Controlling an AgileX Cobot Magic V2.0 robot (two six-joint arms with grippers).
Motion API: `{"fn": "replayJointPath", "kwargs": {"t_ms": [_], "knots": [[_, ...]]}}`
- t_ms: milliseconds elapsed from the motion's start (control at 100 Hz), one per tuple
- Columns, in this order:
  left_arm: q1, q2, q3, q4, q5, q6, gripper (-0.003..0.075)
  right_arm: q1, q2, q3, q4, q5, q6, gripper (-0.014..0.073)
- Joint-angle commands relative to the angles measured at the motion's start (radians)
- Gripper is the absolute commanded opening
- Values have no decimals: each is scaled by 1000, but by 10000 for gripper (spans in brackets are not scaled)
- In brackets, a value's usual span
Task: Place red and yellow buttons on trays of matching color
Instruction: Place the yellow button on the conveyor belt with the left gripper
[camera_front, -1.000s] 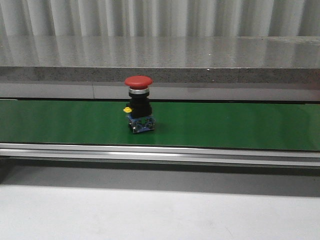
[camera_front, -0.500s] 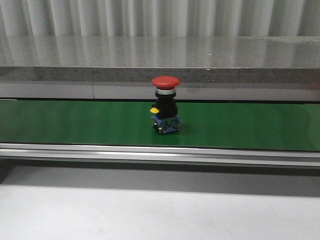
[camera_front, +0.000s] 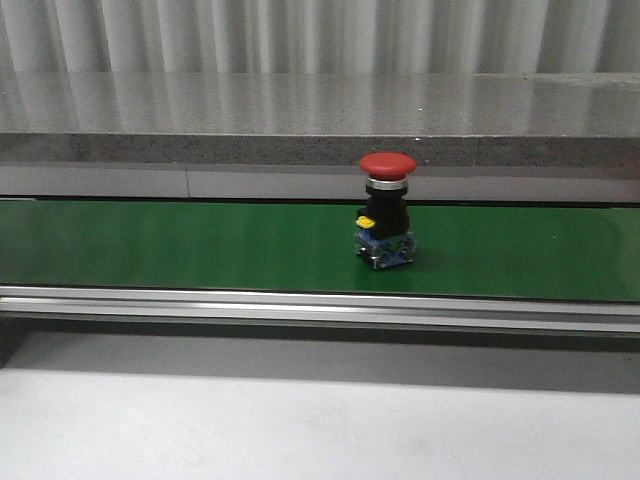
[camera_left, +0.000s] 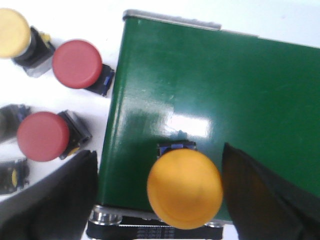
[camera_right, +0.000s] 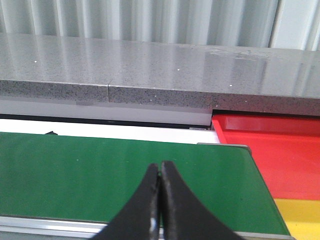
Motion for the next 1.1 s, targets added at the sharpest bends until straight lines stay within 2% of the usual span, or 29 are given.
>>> {"fn": "replayJointPath", "kwargs": {"t_ms": [0,100,170,290,380,600,790,1000,1090], "knots": [[-30,-80,-27,-19,-81,8,447,2,-16,-20,-10,-76,1,-65],[-68,-143,-14,-19,-140,8,379,2,-16,-20,-10,-76,1,-65],[-98,-194,16,-19,-197,8,299,2,-16,-20,-10,-76,1,-65],[-151,-296,98,-19,-274,8,100,1,-16,-20,-10,-80,1,-65],[-188,-382,178,-19,-317,8,-22,1,-16,-20,-10,-80,1,-65],[-224,-600,338,-27,-343,8,-20,1,-16,-31,-10,-66,1,-65],[-224,-797,457,-27,-339,8,-20,1,41,-205,-3,209,1,-65],[-224,-966,508,-27,-292,8,-20,1,217,-417,26,448,-1,-65],[-224,-1014,515,-27,-276,8,-20,32,307,-490,55,533,-4,-65]]}}
